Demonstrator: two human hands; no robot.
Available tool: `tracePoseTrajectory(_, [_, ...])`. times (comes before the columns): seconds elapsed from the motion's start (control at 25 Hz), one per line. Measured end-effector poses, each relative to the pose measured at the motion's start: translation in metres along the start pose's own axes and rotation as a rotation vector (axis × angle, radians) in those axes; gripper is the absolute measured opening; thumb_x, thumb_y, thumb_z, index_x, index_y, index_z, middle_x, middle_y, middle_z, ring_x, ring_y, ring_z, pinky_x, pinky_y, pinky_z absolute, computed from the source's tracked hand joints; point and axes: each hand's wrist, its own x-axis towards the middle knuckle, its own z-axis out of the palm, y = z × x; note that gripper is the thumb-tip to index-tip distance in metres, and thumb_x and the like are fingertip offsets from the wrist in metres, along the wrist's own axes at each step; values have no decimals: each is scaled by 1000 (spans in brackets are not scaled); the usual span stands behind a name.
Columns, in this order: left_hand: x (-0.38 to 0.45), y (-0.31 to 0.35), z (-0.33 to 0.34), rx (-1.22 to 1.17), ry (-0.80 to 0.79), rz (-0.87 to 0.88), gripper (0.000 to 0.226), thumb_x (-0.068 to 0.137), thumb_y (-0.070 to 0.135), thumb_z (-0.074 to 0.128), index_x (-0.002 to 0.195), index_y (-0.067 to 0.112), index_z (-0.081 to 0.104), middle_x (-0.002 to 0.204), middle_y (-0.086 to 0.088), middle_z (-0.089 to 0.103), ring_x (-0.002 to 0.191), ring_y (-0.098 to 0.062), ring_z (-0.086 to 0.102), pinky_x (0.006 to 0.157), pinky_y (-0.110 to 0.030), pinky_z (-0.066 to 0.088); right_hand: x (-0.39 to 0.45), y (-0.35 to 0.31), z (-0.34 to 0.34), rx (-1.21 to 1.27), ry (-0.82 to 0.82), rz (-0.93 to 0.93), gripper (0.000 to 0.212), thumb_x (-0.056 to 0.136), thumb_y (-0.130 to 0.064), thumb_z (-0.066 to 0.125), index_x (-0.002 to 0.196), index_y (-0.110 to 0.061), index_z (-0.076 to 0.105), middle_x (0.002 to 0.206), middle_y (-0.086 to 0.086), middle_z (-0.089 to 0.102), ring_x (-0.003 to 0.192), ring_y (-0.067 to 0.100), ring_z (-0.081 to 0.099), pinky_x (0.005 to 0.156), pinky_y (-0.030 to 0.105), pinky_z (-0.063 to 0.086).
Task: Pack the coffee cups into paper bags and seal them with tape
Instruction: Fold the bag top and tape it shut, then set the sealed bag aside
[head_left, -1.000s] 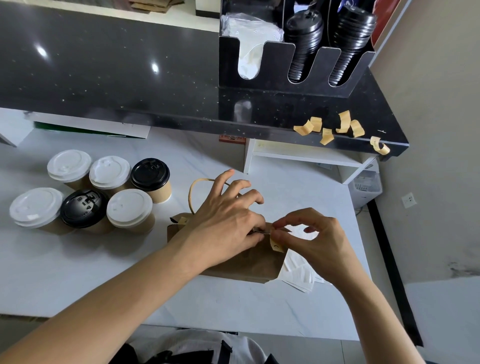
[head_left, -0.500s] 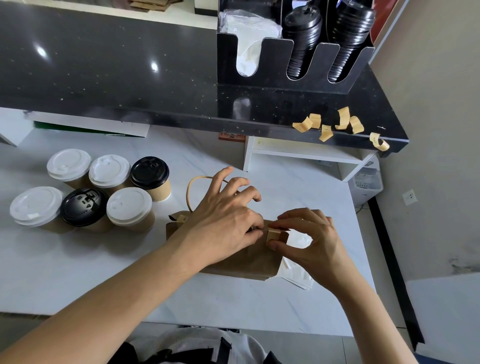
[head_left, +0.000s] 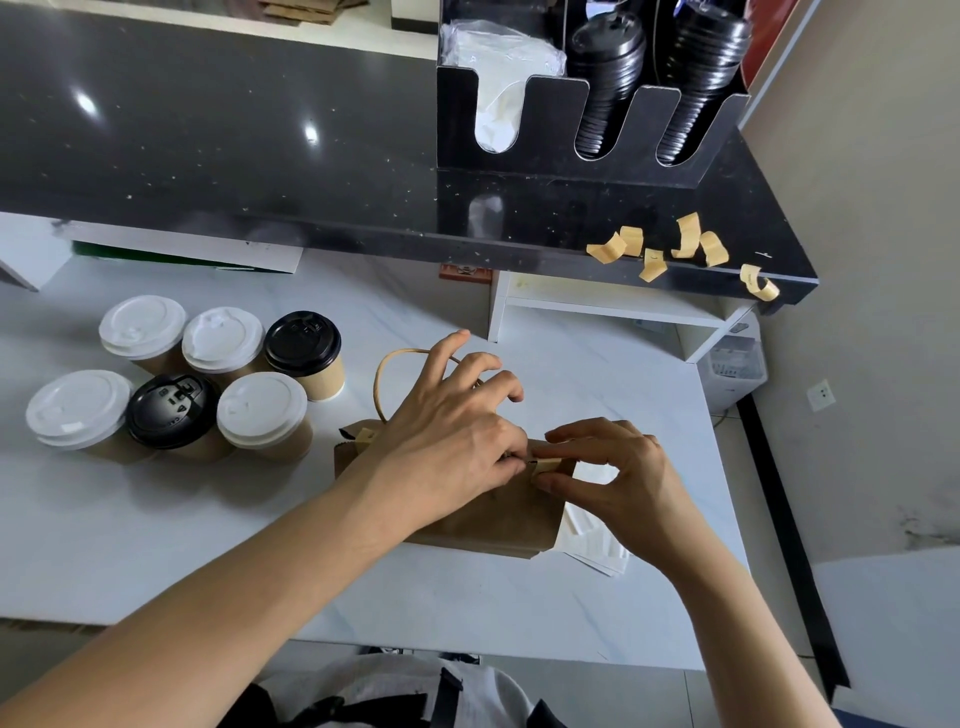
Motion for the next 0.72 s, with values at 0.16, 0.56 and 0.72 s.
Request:
tracePoseTrajectory(0.16, [-2, -1, -1, 0, 14, 12, 10, 82, 43, 81, 80, 33, 81, 114, 0, 68, 122, -28, 57, 115, -61, 29, 0, -4, -6, 8, -31, -14, 31, 77, -55, 78, 107, -48, 76, 111, -28, 67, 111, 2, 60, 97, 37, 48])
tracePoseTrajectory(0.56, [-29, -13, -43, -135, 523, -67, 27, 93, 14, 63, 119, 13, 72, 126, -7, 64, 119, -29, 58, 112, -50, 36, -3, -7, -2, 147, -5, 55, 17, 83, -39, 81, 98, -48, 80, 108, -25, 70, 113, 6, 61, 95, 34, 49])
tracePoseTrajectory(0.72, [-78, -63, -27, -470, 434, -360, 39, 92, 5, 50, 125, 21, 62, 121, 2, 64, 112, -23, 60, 99, -45, 47, -5, -8, -1, 163, 1, 69, 16, 84, -41, 80, 100, -45, 79, 111, -22, 71, 116, 7, 61, 99, 37, 48])
